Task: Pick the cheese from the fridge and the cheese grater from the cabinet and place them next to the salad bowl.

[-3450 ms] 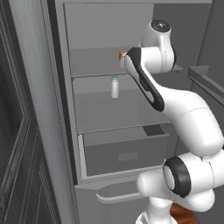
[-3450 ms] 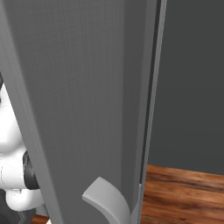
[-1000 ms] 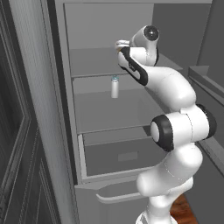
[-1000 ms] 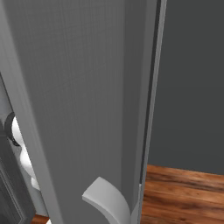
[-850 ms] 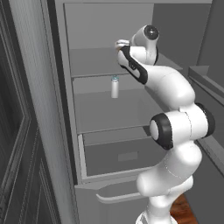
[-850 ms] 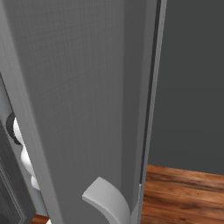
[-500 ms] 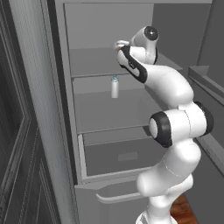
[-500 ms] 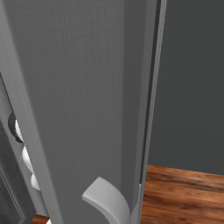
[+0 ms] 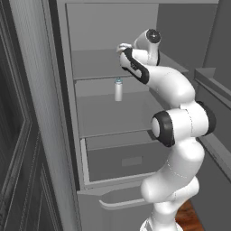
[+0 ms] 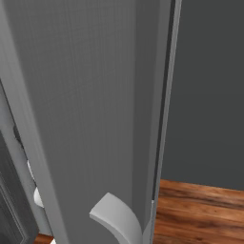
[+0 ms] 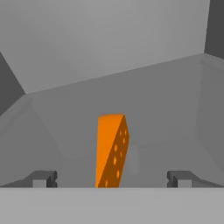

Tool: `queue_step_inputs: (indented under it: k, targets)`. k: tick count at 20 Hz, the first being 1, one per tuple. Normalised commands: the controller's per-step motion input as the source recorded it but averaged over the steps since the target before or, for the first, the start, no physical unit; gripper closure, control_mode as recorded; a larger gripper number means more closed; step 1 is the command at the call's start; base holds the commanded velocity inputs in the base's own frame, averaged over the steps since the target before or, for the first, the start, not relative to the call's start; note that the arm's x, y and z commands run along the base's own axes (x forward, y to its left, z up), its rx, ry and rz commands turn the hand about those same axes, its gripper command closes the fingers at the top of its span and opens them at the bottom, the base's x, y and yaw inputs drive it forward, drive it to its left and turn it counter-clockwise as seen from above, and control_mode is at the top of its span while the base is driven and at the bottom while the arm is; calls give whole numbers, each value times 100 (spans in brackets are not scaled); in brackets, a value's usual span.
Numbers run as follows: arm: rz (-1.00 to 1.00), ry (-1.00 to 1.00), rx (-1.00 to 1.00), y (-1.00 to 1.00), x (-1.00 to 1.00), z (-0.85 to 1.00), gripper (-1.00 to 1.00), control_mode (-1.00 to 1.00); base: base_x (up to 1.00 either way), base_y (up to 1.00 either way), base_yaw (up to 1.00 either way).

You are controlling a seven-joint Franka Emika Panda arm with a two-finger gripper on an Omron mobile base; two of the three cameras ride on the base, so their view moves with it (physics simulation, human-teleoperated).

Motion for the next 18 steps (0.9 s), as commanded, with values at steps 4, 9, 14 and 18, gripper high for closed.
queue_step_inputs:
  k: [4,9,14,18]
  targets:
    - [0,3,0,0,24,-6,-100,-100,0,0,0]
    - [0,1,0,0,21,-5,-100,-100,0,0,0]
    - [0,3,0,1,22,-8,-100,-100,0,0,0]
    - [0,2,0,3,23,-8,-100,-100,0,0,0]
